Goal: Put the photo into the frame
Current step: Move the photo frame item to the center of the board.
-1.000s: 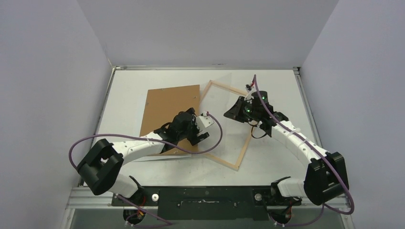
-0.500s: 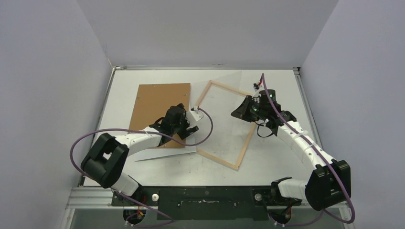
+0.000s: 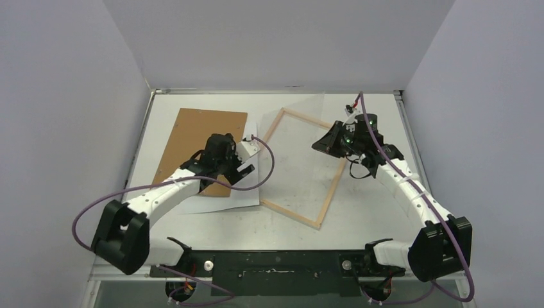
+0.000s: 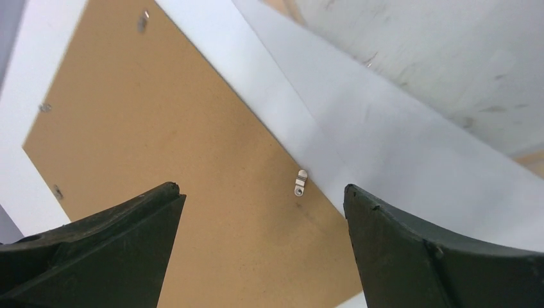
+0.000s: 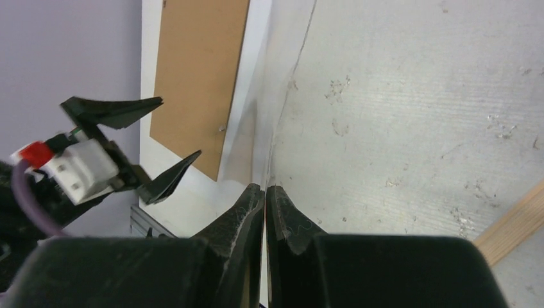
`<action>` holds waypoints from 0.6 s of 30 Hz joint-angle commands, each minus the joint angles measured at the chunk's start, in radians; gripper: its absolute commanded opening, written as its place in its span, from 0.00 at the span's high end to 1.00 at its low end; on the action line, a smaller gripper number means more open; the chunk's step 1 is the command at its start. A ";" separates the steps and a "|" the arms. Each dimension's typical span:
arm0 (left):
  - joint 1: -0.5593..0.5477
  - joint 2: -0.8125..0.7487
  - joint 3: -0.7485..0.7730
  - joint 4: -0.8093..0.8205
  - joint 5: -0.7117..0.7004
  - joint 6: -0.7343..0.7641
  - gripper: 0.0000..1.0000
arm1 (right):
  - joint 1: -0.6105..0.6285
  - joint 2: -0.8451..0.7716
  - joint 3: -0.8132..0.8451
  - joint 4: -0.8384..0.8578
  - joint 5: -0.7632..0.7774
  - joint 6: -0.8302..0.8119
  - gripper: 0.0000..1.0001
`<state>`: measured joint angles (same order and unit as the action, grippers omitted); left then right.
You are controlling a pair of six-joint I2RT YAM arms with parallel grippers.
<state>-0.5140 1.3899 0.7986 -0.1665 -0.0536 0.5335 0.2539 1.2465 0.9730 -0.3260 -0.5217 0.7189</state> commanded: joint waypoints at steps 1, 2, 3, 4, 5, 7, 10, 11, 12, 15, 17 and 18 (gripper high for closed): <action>-0.006 -0.177 0.075 -0.257 0.228 0.014 0.04 | -0.036 0.008 0.132 0.002 0.006 -0.033 0.95; -0.010 -0.205 0.051 -0.286 0.251 0.039 0.04 | -0.053 0.005 0.147 -0.016 0.017 -0.050 0.95; -0.012 -0.228 0.018 -0.306 0.269 0.063 0.04 | -0.071 0.001 0.158 -0.035 0.025 -0.064 0.95; -0.016 -0.245 -0.023 -0.321 0.288 0.080 0.04 | -0.092 -0.003 0.165 -0.051 0.033 -0.076 0.95; -0.019 -0.258 -0.048 -0.334 0.303 0.095 0.04 | -0.114 -0.008 0.167 -0.061 0.035 -0.085 0.95; -0.039 -0.274 -0.089 -0.347 0.326 0.119 0.04 | -0.164 -0.017 0.163 -0.078 0.034 -0.098 0.95; -0.098 -0.301 -0.158 -0.334 0.325 0.200 0.04 | -0.216 -0.031 0.147 -0.089 0.018 -0.103 0.95; -0.118 -0.308 -0.184 -0.314 0.312 0.240 0.04 | -0.224 -0.036 0.140 -0.090 0.014 -0.102 0.95; -0.135 -0.311 -0.207 -0.282 0.299 0.261 0.04 | -0.226 -0.040 0.135 -0.093 0.013 -0.102 0.95; -0.158 -0.298 -0.260 -0.211 0.256 0.309 0.04 | -0.228 -0.056 0.119 -0.104 0.019 -0.104 0.95; -0.159 -0.289 -0.297 -0.147 0.223 0.334 0.04 | -0.230 -0.066 0.111 -0.115 0.023 -0.111 0.95; -0.157 -0.291 -0.318 -0.111 0.210 0.341 0.04 | -0.231 -0.070 0.106 -0.121 0.026 -0.116 0.95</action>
<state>-0.6682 1.1046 0.5201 -0.4309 0.2020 0.7815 0.0212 1.2354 1.0920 -0.4438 -0.4984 0.6281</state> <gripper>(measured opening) 0.965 0.057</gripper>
